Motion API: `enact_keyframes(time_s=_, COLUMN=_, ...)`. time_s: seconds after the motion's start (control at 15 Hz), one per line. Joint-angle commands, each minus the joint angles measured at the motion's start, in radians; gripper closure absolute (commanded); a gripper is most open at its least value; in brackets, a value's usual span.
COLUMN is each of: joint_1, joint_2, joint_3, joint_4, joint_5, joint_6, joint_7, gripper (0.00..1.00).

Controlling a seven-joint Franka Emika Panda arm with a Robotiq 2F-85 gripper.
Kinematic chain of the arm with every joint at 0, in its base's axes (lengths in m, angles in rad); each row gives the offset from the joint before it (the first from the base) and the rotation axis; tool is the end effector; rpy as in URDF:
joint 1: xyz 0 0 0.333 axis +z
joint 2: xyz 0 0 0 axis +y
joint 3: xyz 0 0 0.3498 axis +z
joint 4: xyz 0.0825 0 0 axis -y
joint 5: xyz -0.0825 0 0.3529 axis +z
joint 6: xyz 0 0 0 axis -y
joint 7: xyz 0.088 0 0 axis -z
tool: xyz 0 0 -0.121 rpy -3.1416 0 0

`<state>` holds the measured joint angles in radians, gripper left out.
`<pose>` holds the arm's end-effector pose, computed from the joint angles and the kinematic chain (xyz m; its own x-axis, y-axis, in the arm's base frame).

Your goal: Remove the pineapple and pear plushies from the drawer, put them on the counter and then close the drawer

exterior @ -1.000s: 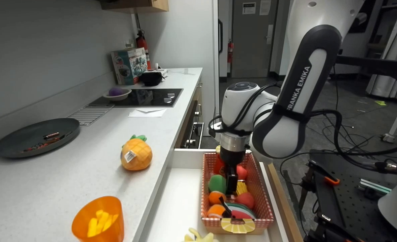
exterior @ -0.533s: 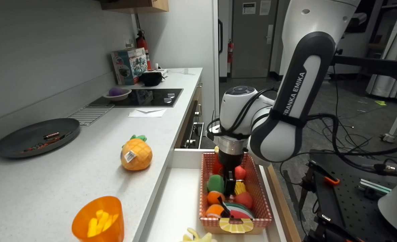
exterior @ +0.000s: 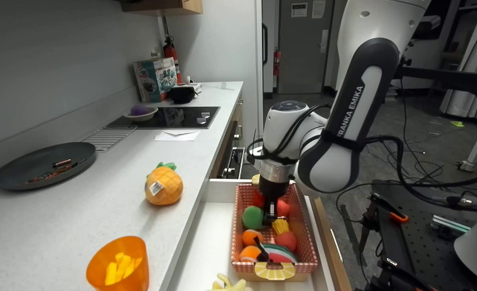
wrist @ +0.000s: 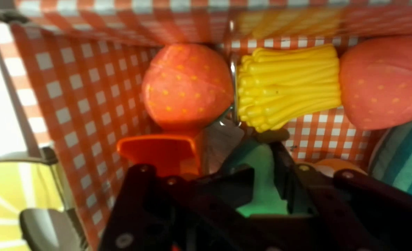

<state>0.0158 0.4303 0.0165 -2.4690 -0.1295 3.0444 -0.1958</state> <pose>0.4891 0.0259 0.1866 0.9280 0.3468 0.1361 0.3429 -0.9379 0.0516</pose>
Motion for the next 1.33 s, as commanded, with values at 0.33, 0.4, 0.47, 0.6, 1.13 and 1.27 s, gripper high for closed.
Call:
enact_keyframes(time_s=0.33, joint_1=-0.002, joint_2=0.004, joint_3=-0.009, joint_4=0.001, joint_5=-0.021, joint_6=0.015, joint_7=-0.001, gripper=1.00)
enact_keyframes(time_s=0.4, joint_1=-0.003, joint_2=-0.004, joint_3=-0.009, joint_4=-0.003, joint_5=-0.024, joint_6=0.009, joint_7=-0.006, gripper=1.00)
enact_keyframes(time_s=0.47, joint_1=0.007, joint_2=-0.024, joint_3=-0.025, joint_4=-0.011, joint_5=-0.036, joint_6=-0.007, joint_7=-0.008, gripper=1.00)
enact_keyframes(time_s=0.6, joint_1=0.075, joint_2=-0.067, joint_3=-0.074, joint_4=-0.032, joint_5=-0.053, joint_6=-0.039, joint_7=0.043, gripper=1.00)
enact_keyframes(time_s=1.13, joint_1=0.242, joint_2=-0.217, joint_3=-0.139, joint_4=-0.045, joint_5=-0.275, joint_6=-0.319, joint_7=0.217, gripper=1.00)
enact_keyframes(time_s=1.27, joint_1=0.209, joint_2=-0.219, joint_3=-0.081, joint_4=-0.045, joint_5=-0.243, joint_6=-0.328, joint_7=0.197, gripper=0.74)
